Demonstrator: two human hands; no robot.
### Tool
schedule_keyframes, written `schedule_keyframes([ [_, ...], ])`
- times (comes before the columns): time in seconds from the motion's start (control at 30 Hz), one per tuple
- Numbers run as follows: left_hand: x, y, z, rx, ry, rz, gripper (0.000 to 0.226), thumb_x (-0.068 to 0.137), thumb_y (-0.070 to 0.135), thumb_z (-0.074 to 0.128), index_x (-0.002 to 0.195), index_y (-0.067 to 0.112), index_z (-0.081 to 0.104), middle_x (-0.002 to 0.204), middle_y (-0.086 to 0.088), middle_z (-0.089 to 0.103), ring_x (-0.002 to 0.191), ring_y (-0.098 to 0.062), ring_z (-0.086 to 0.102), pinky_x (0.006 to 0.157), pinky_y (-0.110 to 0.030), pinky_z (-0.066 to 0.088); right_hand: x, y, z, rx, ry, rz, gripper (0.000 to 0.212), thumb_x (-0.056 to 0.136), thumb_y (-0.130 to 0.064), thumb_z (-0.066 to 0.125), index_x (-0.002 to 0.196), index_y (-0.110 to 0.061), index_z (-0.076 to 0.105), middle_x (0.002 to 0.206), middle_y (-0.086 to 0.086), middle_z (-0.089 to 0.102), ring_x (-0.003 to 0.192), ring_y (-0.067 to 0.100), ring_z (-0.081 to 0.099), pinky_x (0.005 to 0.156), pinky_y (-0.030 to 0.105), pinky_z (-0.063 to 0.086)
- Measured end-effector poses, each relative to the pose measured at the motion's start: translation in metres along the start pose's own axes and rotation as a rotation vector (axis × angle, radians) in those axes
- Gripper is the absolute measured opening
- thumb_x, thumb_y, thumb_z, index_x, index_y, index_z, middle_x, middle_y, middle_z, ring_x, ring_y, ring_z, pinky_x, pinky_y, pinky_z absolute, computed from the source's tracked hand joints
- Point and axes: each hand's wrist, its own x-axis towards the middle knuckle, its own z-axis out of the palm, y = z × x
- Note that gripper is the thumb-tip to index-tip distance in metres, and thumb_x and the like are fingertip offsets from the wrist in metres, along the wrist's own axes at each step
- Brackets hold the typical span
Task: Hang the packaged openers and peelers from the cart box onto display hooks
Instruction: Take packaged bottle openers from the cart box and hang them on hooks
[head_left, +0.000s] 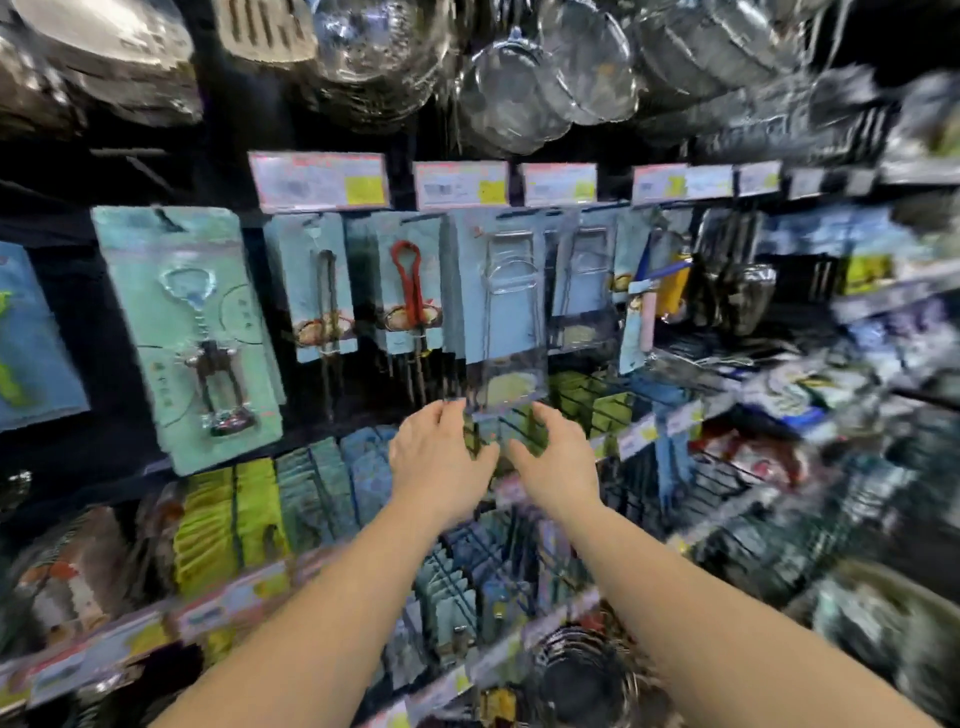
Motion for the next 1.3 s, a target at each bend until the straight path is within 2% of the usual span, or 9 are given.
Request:
schedule_keyframes([
  [0.13,0.018,0.079,0.065,0.092,-0.143,0.142,0.075,0.088,0.064,0.048,0.15,0.025,0.032,0.154,-0.005,0.036,0.141,-0.032,0.031,0.113,-0.046,0.028,0.015,0.081,-0.067,-0.191,0.045,0.082,0.057,0.091,-0.041,0.06,0.142,-0.02,0.043,0.135,0.009,0.051,0.125,0.03,0.047,0.098,0.042,0.045],
  [0.37,0.027,0.268,0.203,0.156,-0.37,0.375,0.077,0.088,0.065,0.047,0.151,0.026,0.027,0.156,-0.006,0.033,0.143,-0.031,0.031,0.116,-0.047,0.028,0.044,0.234,-0.226,-0.465,0.112,0.244,0.058,0.09,-0.043,0.06,0.143,-0.029,0.04,0.133,0.006,0.05,0.12,0.029,0.048,0.093,0.041,0.046],
  [0.5,0.031,0.358,0.272,0.117,-0.418,0.448,0.075,0.088,0.064,0.047,0.15,0.026,0.03,0.156,-0.006,0.035,0.142,-0.032,0.031,0.116,-0.048,0.028,0.056,0.309,-0.301,-0.555,0.151,0.347,0.053,0.089,-0.046,0.06,0.136,-0.027,0.046,0.128,0.005,0.051,0.12,0.03,0.048,0.089,0.04,0.047],
  [0.63,0.038,0.415,0.334,0.116,-0.52,0.498,0.079,0.088,0.065,0.047,0.153,0.027,0.024,0.159,-0.005,0.029,0.146,-0.032,0.027,0.118,-0.05,0.025,0.065,0.371,-0.349,-0.52,0.182,0.497,0.06,0.09,-0.046,0.06,0.144,-0.03,0.038,0.137,0.005,0.047,0.125,0.03,0.045,0.095,0.044,0.049],
  [0.87,0.061,0.453,0.459,0.088,-0.746,0.523,0.077,0.089,0.059,0.051,0.153,0.025,0.023,0.156,-0.007,0.032,0.141,-0.034,0.03,0.114,-0.047,0.03,0.077,0.475,-0.391,-0.438,0.243,0.718,0.063,0.093,-0.043,0.06,0.148,-0.026,0.034,0.146,0.006,0.042,0.129,0.027,0.046,0.1,0.04,0.045],
  [1.07,0.072,0.45,0.584,0.069,-1.054,0.399,0.079,0.088,0.052,0.059,0.153,0.023,0.024,0.151,-0.011,0.039,0.137,-0.034,0.038,0.11,-0.042,0.038,0.092,0.56,-0.405,-0.424,0.261,0.938,0.06,0.093,-0.036,0.061,0.147,-0.023,0.037,0.145,0.006,0.044,0.13,0.027,0.046,0.102,0.039,0.042],
  [1.23,0.067,0.439,0.655,0.071,-1.178,0.326,0.079,0.085,0.049,0.067,0.151,0.022,0.032,0.147,-0.012,0.047,0.135,-0.033,0.043,0.111,-0.045,0.039,0.092,0.621,-0.386,-0.358,0.281,1.083,0.061,0.09,-0.032,0.065,0.145,-0.022,0.04,0.138,0.007,0.052,0.117,0.023,0.057,0.098,0.04,0.049],
  [1.3,0.062,0.43,0.672,0.101,-1.221,0.281,0.081,0.085,0.05,0.068,0.151,0.021,0.03,0.15,-0.011,0.044,0.136,-0.033,0.043,0.112,-0.045,0.038,0.084,0.639,-0.371,-0.342,0.26,1.139,0.061,0.09,-0.034,0.064,0.145,-0.025,0.039,0.139,0.004,0.051,0.108,0.016,0.057,0.088,0.032,0.05],
])
